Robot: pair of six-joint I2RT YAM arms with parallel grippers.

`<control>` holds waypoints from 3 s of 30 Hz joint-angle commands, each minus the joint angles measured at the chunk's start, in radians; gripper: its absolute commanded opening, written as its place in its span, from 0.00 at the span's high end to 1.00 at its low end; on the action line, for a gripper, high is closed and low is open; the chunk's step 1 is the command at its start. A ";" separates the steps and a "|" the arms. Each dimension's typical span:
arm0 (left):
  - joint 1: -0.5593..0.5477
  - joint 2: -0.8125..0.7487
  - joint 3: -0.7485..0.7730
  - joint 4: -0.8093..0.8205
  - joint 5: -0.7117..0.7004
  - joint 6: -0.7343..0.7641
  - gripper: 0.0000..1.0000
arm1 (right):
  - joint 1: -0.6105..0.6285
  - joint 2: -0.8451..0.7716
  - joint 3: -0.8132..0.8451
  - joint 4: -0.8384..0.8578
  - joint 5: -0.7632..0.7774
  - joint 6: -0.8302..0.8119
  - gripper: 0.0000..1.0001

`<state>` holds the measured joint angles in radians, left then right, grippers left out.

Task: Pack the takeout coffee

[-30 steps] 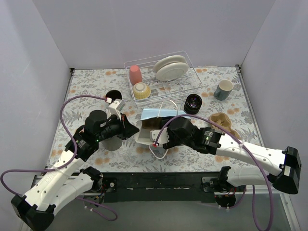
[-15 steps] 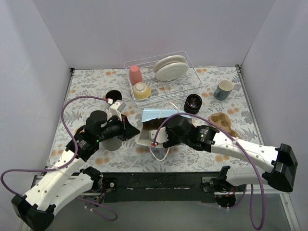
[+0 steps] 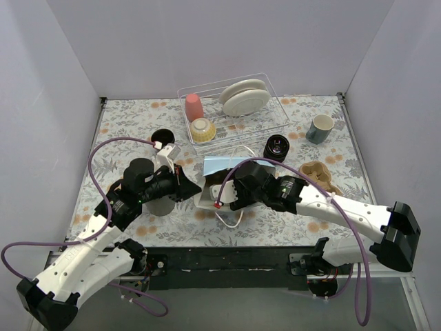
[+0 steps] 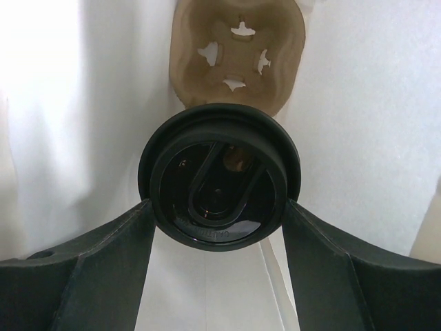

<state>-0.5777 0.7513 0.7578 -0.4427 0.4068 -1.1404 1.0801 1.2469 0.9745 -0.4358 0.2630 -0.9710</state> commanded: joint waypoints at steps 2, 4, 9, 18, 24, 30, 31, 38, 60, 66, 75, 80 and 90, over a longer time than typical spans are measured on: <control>0.004 -0.013 -0.020 0.002 0.012 -0.021 1.00 | -0.005 0.016 0.012 0.077 -0.010 -0.048 0.53; 0.004 -0.017 -0.028 0.002 0.012 -0.021 1.00 | -0.009 0.016 -0.013 0.094 -0.013 -0.041 0.53; 0.004 -0.020 -0.029 0.002 0.004 -0.030 1.00 | -0.012 0.028 -0.020 0.097 -0.015 -0.017 0.54; 0.003 -0.012 -0.023 -0.008 -0.008 -0.021 1.00 | -0.016 -0.027 -0.008 0.078 0.024 -0.049 0.54; 0.004 -0.020 -0.046 0.005 -0.011 -0.033 1.00 | -0.022 -0.095 -0.045 0.065 0.082 -0.066 0.55; 0.004 -0.027 -0.051 0.018 -0.008 -0.038 1.00 | -0.046 -0.103 -0.042 0.011 0.055 -0.078 0.55; 0.004 -0.026 -0.049 0.019 -0.003 -0.038 1.00 | -0.046 -0.098 -0.039 0.014 0.055 -0.083 0.55; 0.004 -0.027 -0.051 0.030 0.004 -0.045 1.00 | -0.048 -0.041 -0.046 0.052 0.045 -0.126 0.55; 0.004 -0.036 -0.078 0.085 0.050 -0.107 1.00 | -0.062 -0.018 -0.065 0.081 0.015 -0.189 0.55; 0.004 -0.033 -0.080 0.088 0.047 -0.107 1.00 | -0.062 -0.012 -0.045 0.091 -0.024 -0.189 0.56; 0.004 -0.013 -0.075 0.093 0.047 -0.099 1.00 | -0.062 0.016 -0.063 0.118 -0.019 -0.181 0.56; 0.004 -0.017 -0.072 0.084 0.049 -0.099 1.00 | -0.062 0.016 -0.091 0.141 0.002 -0.184 0.56; 0.004 -0.015 -0.075 0.076 0.052 -0.099 1.00 | -0.082 0.020 -0.117 0.187 0.004 -0.186 0.56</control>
<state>-0.5777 0.7425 0.6926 -0.3656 0.4351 -1.2453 1.0092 1.2625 0.8673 -0.3084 0.2668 -1.1217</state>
